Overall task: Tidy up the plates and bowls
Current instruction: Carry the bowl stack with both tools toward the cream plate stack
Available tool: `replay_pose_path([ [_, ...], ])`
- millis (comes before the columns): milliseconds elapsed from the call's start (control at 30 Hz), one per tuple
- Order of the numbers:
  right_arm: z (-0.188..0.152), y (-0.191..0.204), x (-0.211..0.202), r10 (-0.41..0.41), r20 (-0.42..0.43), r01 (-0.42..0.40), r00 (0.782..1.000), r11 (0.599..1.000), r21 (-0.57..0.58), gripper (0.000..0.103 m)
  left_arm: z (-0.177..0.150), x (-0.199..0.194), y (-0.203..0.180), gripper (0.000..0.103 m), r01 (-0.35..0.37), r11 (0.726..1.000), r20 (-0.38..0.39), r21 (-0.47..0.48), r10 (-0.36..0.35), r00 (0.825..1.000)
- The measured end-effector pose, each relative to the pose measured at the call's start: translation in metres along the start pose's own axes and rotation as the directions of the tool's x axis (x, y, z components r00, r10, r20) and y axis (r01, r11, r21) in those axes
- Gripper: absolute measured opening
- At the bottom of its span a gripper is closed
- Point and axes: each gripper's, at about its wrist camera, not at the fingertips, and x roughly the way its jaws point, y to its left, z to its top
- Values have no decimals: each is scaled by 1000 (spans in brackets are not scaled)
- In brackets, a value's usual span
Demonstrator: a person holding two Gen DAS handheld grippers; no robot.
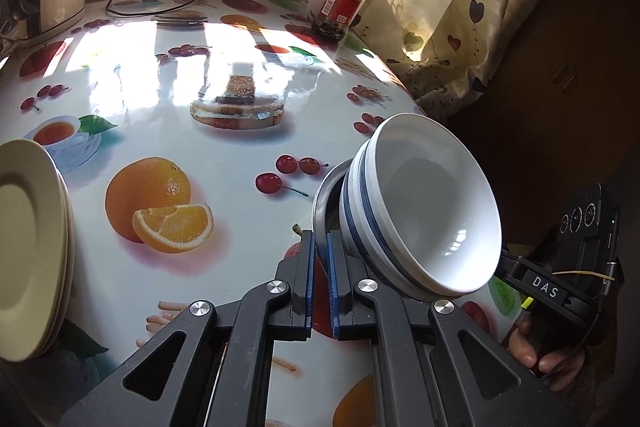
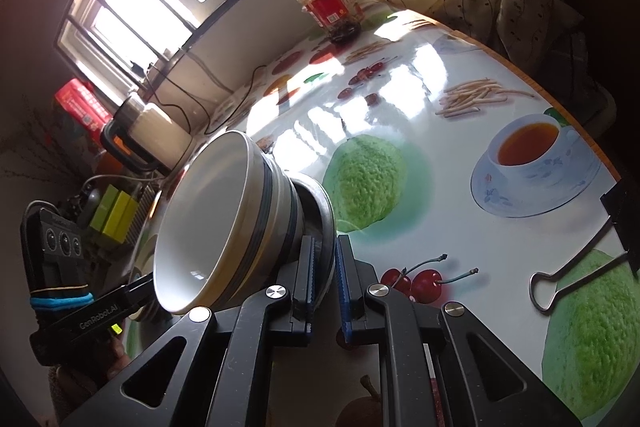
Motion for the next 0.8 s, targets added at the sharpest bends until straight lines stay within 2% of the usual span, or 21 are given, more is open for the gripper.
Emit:
replay_pose_path([
  [33, 0, 0, 0, 2, 0, -2, 1000, 1000, -2, 12, 0, 2, 1, 15, -1, 1000, -6, -7, 1, 1000],
  [300, -1, -3, 0, 5, 2, -5, 1000, 1000, -2, 12, 2, 6, 4, 15, 22, 1000, -8, -18, -22, 1000],
  [500, -1, -5, 0, 14, 2, -14, 1000, 1000, 4, 12, 2, 7, 9, 12, 64, 997, -8, -44, -64, 998],
  [533, -1, -5, 0, 14, 1, -14, 1000, 1000, 5, 12, 2, 7, 8, 9, 71, 997, -7, -42, -71, 997],
  [633, -1, -4, 0, 15, 1, -15, 1000, 1000, 7, 12, 2, 6, 5, 8, 58, 998, 0, -32, -58, 998],
  [800, -1, -5, -1, 16, 3, -16, 1000, 1000, 8, 12, 1, 6, 10, 8, 86, 995, 3, -60, -85, 996],
])
